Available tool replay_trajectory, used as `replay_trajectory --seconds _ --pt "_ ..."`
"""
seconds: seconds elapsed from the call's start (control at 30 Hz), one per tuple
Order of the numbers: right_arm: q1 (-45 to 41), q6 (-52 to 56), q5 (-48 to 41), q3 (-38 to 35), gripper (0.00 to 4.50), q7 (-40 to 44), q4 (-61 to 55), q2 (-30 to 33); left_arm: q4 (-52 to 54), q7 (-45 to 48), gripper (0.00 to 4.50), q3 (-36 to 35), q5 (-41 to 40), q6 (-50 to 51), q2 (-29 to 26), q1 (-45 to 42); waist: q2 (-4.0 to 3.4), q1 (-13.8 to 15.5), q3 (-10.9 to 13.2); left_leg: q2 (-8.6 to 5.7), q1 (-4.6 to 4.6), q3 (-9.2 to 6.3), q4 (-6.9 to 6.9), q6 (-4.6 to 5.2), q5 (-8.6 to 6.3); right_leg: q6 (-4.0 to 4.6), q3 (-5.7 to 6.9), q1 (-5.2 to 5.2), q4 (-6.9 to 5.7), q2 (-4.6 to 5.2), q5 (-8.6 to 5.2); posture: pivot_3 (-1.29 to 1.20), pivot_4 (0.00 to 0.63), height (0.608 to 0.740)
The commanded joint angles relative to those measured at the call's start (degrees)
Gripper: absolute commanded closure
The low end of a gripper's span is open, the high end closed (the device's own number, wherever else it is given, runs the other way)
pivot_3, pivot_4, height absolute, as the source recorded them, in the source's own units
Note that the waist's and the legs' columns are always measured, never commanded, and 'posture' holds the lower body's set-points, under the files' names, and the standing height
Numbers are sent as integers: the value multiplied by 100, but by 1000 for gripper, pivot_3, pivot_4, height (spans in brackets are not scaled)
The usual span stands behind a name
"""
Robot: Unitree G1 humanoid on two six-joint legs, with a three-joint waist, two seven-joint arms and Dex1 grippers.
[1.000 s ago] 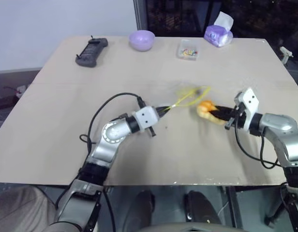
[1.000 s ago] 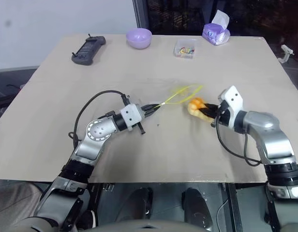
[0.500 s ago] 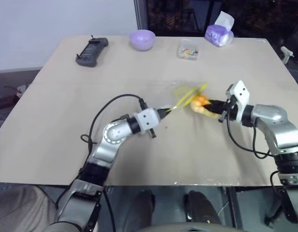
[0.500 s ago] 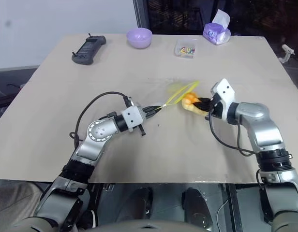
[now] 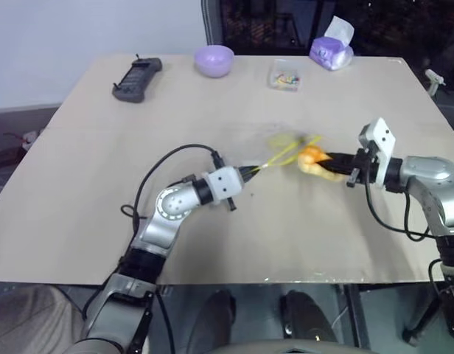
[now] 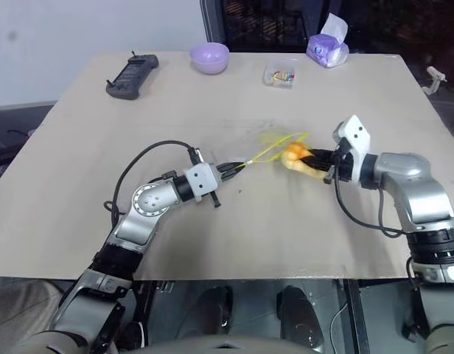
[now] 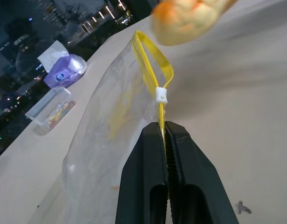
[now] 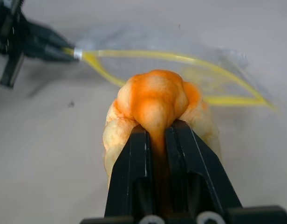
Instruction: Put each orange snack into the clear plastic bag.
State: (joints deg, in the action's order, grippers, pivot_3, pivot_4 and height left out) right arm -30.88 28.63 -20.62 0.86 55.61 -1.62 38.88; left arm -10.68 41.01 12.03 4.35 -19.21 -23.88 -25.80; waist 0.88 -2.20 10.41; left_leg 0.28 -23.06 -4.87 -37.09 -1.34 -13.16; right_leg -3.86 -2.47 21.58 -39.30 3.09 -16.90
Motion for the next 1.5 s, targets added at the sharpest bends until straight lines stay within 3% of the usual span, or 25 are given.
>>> replay_trajectory --seconds 0.03,0.47,0.63,1.2,1.5 --pt "-193 -80 3 -46 4461 -67 5 -69 87 30 4500 29 -70 -107 34 -81 0 5 0 0 0 0 0 0 0 0 0 0 0 0 0 0 150 736" --pt "-502 -249 158 -81 4461 -282 879 -531 234 104 4500 -8 -238 -103 185 -50 0 -2 0 0 -4 0 2 0 0 0 1 0 11 1 0 0 150 736" --pt "-661 148 7 -266 4461 -539 1250 -700 232 82 4500 -15 -241 -115 224 -34 -1 3 0 0 -5 -2 4 0 0 0 2 1 12 0 1 0 150 736" --pt "-778 1226 -327 -40 4461 -633 430 -1041 102 190 4500 54 -282 -229 358 -129 -2 -2 1 0 -31 -13 3 0 0 0 17 11 30 1 1 0 150 736" --pt "-1252 988 -2 93 4461 -1088 1120 -1532 122 579 4500 221 -565 -212 512 -177 -3 -4 0 -1 -36 -18 2 0 0 0 24 13 33 1 1 0 150 736"
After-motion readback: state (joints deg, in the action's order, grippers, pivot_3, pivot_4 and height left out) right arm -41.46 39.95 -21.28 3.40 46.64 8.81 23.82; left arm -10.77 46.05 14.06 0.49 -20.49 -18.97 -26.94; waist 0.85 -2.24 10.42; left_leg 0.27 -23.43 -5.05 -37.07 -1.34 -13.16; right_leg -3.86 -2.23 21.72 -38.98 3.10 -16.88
